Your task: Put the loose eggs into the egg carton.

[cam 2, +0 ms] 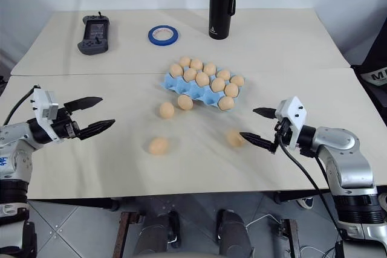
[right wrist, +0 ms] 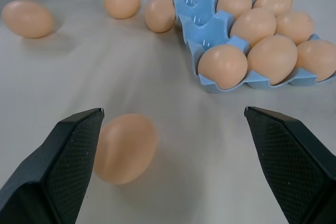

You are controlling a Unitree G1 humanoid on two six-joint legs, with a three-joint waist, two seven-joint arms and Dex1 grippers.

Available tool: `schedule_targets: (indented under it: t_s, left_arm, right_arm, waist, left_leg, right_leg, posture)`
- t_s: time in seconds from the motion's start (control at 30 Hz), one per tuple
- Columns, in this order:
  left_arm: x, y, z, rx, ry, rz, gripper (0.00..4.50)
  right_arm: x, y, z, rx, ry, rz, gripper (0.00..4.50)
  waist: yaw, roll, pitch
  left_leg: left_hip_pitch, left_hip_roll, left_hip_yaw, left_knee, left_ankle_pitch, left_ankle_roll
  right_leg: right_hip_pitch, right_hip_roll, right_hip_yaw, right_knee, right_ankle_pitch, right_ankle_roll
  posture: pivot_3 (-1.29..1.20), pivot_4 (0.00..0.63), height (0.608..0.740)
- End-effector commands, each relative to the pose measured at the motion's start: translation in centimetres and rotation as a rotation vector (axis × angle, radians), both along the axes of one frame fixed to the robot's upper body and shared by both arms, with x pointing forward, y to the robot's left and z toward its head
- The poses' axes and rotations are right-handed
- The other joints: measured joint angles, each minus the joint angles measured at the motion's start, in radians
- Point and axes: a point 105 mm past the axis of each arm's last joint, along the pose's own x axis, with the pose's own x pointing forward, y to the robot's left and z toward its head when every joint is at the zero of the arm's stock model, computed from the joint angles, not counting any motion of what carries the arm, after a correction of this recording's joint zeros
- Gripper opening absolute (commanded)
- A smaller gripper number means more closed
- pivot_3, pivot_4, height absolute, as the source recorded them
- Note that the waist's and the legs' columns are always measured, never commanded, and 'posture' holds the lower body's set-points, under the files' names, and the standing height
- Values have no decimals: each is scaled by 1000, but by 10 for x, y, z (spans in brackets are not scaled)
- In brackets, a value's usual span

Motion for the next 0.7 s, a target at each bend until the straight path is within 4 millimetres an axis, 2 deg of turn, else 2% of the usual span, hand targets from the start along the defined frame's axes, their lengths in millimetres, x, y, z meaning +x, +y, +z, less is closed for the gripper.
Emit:
schedule_targets:
  t_s: [0.03,0.2,0.47,0.57,0.7]
  left_arm:
    - [0,1,6,7,-23,-10,4487]
    - [10,4,12,-40,13,59,4487]
    - [1,-2,9,-6,-13,-10,4487]
    - [0,-3,11,-44,-18,-34,4487]
    - [-10,-5,11,-73,-6,-136,4487]
  right_arm:
    - [-2,-2,18,3,-67,-6,4500]
    - [1,-4,22,16,-75,-37,4500]
    - [1,-9,31,25,-64,-105,4500]
    - [-9,-15,36,54,-50,-147,4500]
    - [-28,-26,29,3,-17,-201,4500]
  waist:
    - [0,0,0]
    - [0,0,0]
    - [0,0,0]
    - [2,0,0]
    - [8,0,0]
  left_leg:
    - [0,0,0,0,0,0]
    - [0,0,0,0,0,0]
    - [0,0,0,0,0,0]
    - [0,0,0,0,0,0]
    - [0,0,-1,0,-1,0]
  right_leg:
    - [0,0,0,0,0,0]
    - [0,0,0,0,0,0]
    - [0,0,1,0,0,0]
    - [0,0,1,0,0,0]
    - [0,1,1,0,0,0]
  posture:
    - [0,150,740]
    - [0,150,740]
    - [0,150,740]
    - [0,150,740]
    - [0,150,740]
